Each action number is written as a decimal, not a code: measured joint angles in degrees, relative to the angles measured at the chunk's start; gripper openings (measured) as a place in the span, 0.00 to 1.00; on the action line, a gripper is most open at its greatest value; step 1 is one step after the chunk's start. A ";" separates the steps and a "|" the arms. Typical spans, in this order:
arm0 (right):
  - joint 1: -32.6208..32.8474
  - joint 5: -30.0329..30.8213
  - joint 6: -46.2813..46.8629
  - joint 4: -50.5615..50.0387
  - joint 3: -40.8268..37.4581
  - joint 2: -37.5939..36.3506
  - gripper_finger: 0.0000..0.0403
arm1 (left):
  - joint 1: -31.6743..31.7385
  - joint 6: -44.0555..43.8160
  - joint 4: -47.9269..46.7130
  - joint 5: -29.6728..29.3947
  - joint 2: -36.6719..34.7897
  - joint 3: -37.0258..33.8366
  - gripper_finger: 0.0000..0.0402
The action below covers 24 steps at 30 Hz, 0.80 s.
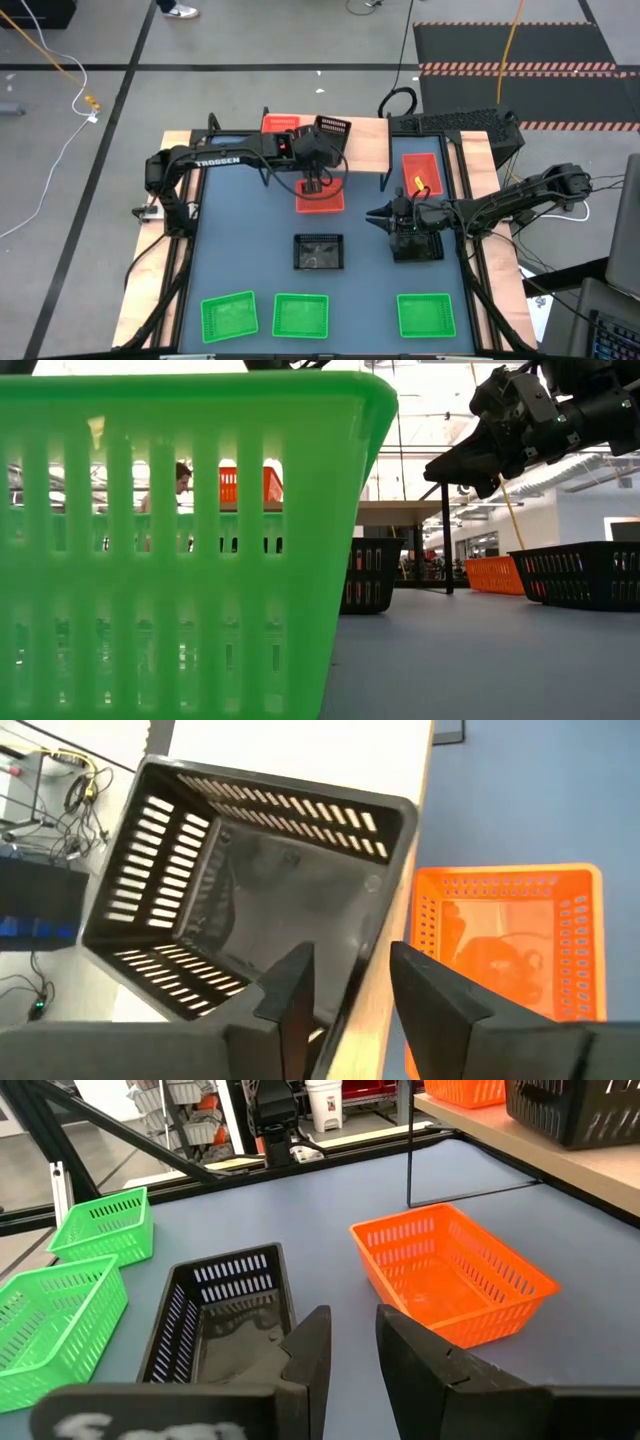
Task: Stack baskets on shelf by color
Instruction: Put the left black bin on the shelf
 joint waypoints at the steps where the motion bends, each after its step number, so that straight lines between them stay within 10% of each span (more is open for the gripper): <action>1: 0.00 0.01 0.01 0.00 0.00 0.00 0.20 | -0.01 0.14 0.00 0.03 0.00 0.00 0.35; 24: 0.00 0.13 -0.18 -0.55 0.00 0.02 0.20 | 1.33 -6.86 4.47 0.14 -0.35 0.00 0.35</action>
